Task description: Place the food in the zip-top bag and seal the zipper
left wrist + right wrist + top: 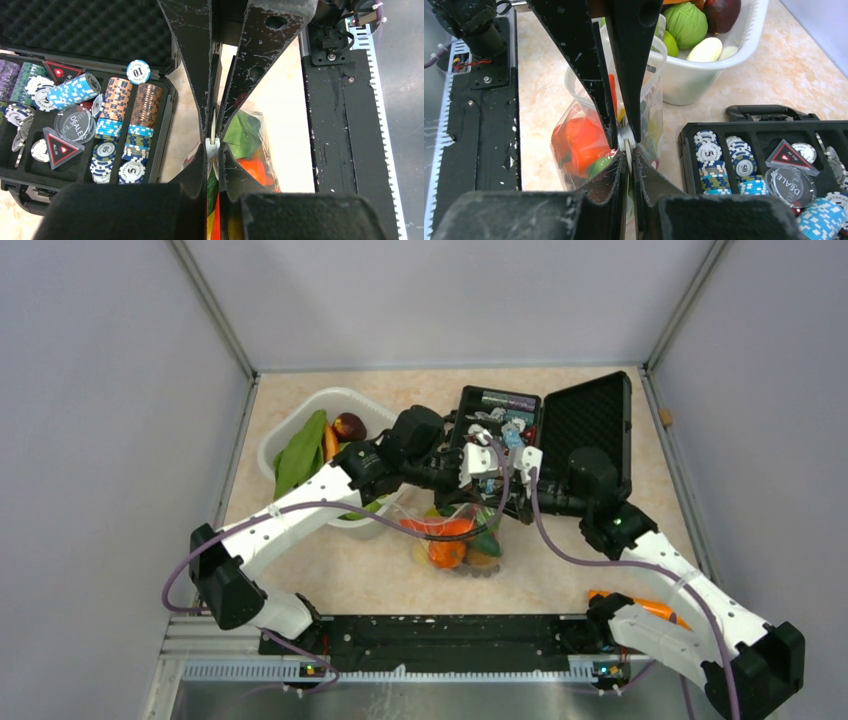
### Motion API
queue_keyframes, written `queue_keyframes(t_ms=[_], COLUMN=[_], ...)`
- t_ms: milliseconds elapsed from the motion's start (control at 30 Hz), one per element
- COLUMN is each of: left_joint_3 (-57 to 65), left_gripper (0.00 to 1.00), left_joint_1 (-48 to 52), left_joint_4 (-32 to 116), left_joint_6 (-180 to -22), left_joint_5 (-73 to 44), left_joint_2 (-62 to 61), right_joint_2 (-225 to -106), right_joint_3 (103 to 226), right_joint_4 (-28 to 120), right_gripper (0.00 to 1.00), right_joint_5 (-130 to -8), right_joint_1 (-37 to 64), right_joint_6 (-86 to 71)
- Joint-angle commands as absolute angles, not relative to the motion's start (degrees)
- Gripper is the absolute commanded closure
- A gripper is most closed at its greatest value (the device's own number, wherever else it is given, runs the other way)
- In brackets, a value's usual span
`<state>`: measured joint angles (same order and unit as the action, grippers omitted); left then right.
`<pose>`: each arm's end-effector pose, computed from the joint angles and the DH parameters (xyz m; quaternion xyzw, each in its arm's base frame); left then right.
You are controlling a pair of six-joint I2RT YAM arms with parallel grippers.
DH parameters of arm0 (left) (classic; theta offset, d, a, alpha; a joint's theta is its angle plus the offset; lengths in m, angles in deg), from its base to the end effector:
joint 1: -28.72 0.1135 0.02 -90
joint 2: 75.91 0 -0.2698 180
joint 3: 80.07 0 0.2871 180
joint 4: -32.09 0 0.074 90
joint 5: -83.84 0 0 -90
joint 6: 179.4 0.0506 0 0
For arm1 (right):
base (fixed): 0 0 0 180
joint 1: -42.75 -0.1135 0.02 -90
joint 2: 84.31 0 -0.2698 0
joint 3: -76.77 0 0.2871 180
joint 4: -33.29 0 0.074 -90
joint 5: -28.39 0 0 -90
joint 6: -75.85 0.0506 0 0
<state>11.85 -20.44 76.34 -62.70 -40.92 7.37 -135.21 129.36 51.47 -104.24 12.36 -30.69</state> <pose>0.2177 -0.2959 0.3573 0.6295 0.5856 -0.3455 0.3761 0.1927 0.1527 0.2998 -0.4967 0.5981 0.3563 0.5183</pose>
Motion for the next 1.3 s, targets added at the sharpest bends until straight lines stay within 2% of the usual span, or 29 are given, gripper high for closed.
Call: queue_keyframes(t_ms=[0, 67, 767, 1100, 1200, 1267], left_joint_3=[14.7, 14.7, 9.0, 7.5, 8.7, 10.1], left_gripper=[1.00, 1.00, 1.00, 1.00, 1.00, 1.00], left_joint_1=[-20.4, -20.5, -20.2, -19.8, -19.8, -19.9], left_joint_4=[76.0, 76.0, 76.4, 73.3, 72.2, 72.4], left_joint_6=[-63.2, -63.4, -64.4, -66.0, -66.8, -67.3], left_joint_5=[-42.3, -42.4, -33.1, -37.0, -39.8, -41.5], left_joint_2=[7.9, 8.0, 2.6, 1.1, 1.9, 2.7], right_joint_2=[-135.9, -135.9, -129.9, -130.6, -131.9, -131.8], right_joint_3=[133.0, 133.1, 126.5, 127.3, 128.1, 128.2], right_joint_4=[52.9, 53.2, 42.7, 44.1, 47.0, 47.1], right_gripper=[0.96, 1.00, 1.00, 1.00, 0.70, 0.58], right_joint_5=[-102.9, -102.5, -100.8, -102.6, -104.5, -104.3], right_joint_1=[11.2, 11.2, 10.9, 10.9, 10.7, 10.5], right_joint_6=[-33.0, -33.4, -24.5, -24.3, -26.0, -26.4])
